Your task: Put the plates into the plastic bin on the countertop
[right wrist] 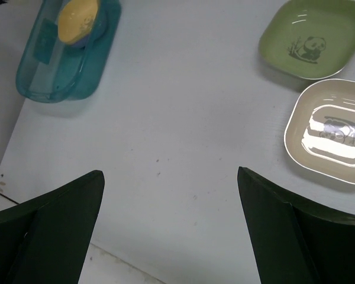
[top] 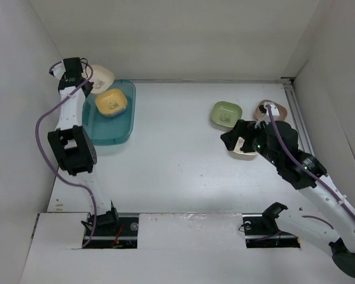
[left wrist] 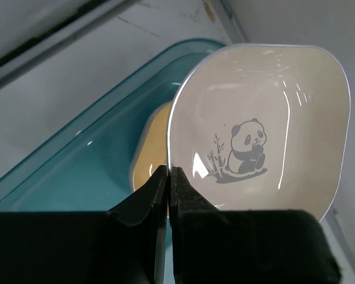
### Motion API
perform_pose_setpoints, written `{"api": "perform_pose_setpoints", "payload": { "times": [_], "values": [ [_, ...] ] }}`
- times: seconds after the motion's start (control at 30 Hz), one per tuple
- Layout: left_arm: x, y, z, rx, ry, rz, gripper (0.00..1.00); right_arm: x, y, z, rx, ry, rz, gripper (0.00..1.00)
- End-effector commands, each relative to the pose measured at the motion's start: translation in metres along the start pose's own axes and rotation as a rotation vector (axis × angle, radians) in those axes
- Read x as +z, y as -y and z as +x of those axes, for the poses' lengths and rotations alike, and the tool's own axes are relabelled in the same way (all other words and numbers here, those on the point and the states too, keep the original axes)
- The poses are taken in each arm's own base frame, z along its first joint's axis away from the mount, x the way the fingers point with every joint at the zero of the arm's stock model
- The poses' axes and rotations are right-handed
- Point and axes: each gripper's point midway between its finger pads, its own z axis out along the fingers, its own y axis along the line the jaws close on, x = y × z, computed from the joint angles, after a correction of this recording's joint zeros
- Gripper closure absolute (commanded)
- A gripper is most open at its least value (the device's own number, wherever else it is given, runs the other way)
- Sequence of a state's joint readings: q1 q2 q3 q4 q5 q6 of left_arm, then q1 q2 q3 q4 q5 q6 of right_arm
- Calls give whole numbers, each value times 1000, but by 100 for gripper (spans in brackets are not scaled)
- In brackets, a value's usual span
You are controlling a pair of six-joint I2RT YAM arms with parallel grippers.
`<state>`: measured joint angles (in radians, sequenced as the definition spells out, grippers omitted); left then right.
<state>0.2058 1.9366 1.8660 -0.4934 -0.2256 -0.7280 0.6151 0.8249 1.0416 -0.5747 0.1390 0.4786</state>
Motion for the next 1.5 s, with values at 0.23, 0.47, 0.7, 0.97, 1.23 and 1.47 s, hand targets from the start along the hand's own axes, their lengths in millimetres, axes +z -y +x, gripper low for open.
{"api": "perform_pose_setpoints", "payload": {
  "times": [0.23, 0.47, 0.7, 0.97, 1.23, 1.47],
  "values": [
    [40, 13, 32, 150, -182, 147, 100, 14, -11, -13, -17, 45, -52, 0],
    [32, 24, 38, 126, -210, 179, 8, 13, -13, -12, -17, 39, -63, 0],
    [-95, 118, 84, 265, -141, 420, 0, -1, 7, -21, -16, 77, 43, 0],
    [-214, 172, 360, 649, -406, 628, 0, -71, 48, -77, 71, 255, 309, 0],
    [-298, 161, 522, 909, -519, 761, 0, -95, 53, -78, 63, 282, 305, 0],
    [-270, 145, 551, 913, -530, 641, 2, -93, 40, -72, 56, 260, 221, 0]
  ]
}}
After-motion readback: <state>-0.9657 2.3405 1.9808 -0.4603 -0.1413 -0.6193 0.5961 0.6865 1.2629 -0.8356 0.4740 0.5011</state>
